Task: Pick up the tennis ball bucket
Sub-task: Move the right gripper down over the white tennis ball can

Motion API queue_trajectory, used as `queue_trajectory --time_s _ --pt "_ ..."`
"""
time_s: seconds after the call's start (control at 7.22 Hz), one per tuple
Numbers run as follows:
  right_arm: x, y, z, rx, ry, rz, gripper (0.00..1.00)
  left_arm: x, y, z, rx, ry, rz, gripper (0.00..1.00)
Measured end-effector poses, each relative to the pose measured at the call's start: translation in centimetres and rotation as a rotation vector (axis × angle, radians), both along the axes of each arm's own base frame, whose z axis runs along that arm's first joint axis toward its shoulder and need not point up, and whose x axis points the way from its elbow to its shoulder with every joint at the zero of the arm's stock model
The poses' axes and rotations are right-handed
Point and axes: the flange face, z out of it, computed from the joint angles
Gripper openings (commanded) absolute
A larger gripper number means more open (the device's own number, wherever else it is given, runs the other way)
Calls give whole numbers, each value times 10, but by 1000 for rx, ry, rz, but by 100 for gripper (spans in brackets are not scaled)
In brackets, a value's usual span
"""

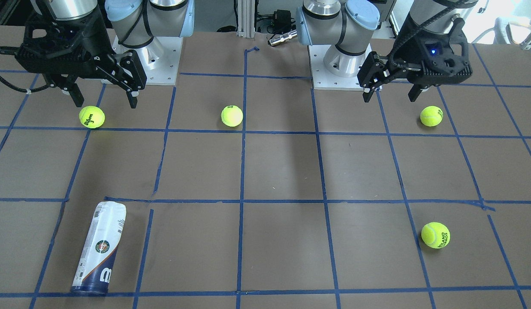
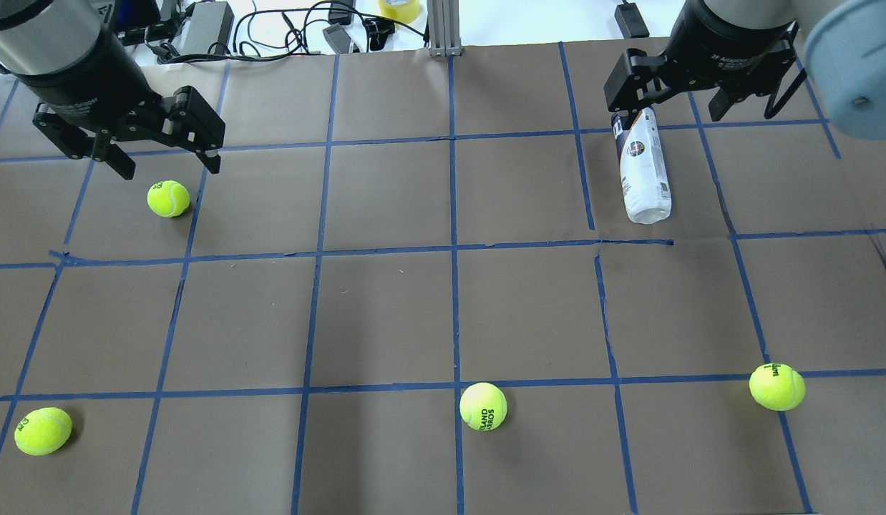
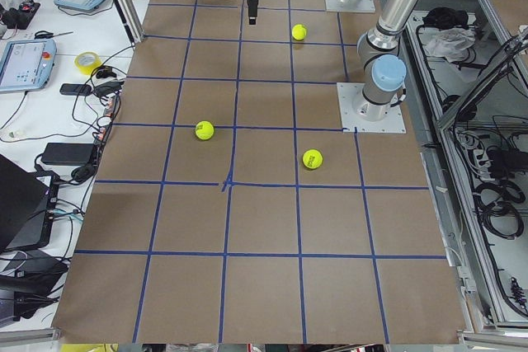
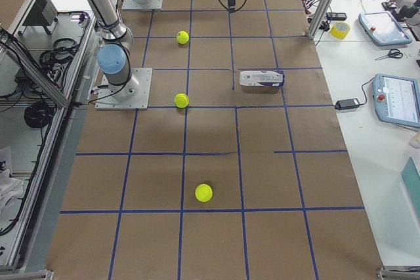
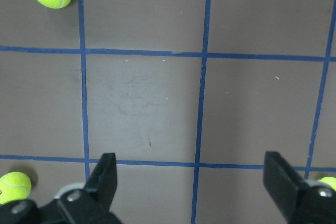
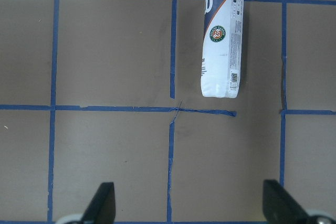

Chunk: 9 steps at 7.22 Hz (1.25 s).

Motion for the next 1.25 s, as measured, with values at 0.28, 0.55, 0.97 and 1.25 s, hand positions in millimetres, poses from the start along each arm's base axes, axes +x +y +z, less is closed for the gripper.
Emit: queue_trajectory --time_s 0.28,0.55,0.97,1.25 --pt "0 0 0 1 0 0 100 -6 2 -2 24 8 -14 100" --pt "0 0 -2 3 0 -1 100 -15 5 -4 33 4 -41 100" --pt "-2 -1 -3 4 -3 -6 100 -17 16 -2 59 -1 -48 100" --pt "-2 -1 -4 14 -1 -11 100 -16 19 -1 71 -2 -45 100"
